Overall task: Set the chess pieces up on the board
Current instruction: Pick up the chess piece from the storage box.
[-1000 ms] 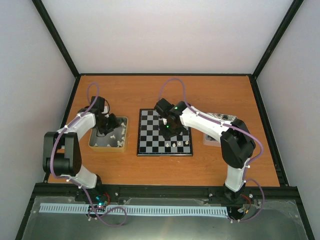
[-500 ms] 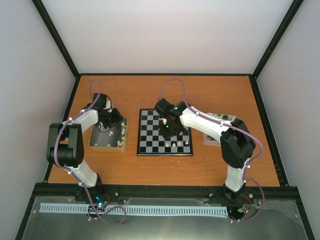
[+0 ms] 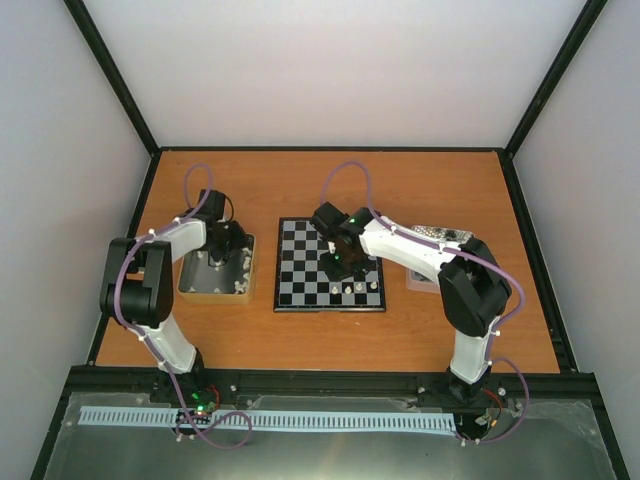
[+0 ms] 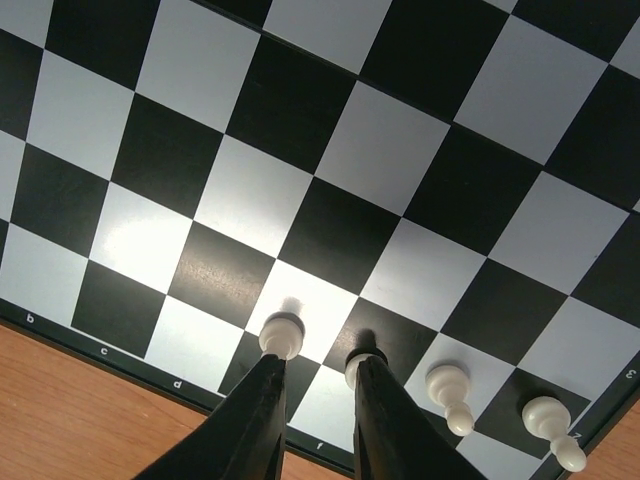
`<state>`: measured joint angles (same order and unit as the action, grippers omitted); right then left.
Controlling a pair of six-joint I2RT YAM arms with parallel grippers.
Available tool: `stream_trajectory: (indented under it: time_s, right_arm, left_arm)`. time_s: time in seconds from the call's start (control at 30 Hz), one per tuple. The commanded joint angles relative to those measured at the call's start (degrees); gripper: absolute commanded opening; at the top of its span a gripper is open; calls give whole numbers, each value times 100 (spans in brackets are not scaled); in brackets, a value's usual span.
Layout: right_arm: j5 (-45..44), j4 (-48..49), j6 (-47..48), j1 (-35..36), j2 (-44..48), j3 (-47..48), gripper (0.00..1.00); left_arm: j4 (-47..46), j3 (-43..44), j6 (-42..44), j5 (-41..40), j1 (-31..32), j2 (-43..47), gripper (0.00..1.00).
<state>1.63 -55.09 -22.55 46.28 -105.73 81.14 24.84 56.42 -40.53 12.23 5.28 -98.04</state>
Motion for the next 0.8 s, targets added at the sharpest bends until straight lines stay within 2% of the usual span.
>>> stream_trajectory:
  time_s: [0.0,0.43,0.6,0.77]
  right_arm:
    - [-163,110,-133,29,190,-48,22]
    - [-207,139,-187,30,241,-100,20]
    - [-217,161,-206,30,271,-122,20]
    - [-216,182,-215,30,289,-160,20]
  left_arm:
    - [208,126,-307,-227,64,-104,34]
    - [292,-17,-325,-316,237,-104,25]
    - [462,-121,-374,-481,237,24,37]
    - [549,-129,-443,-371,237,102,37]
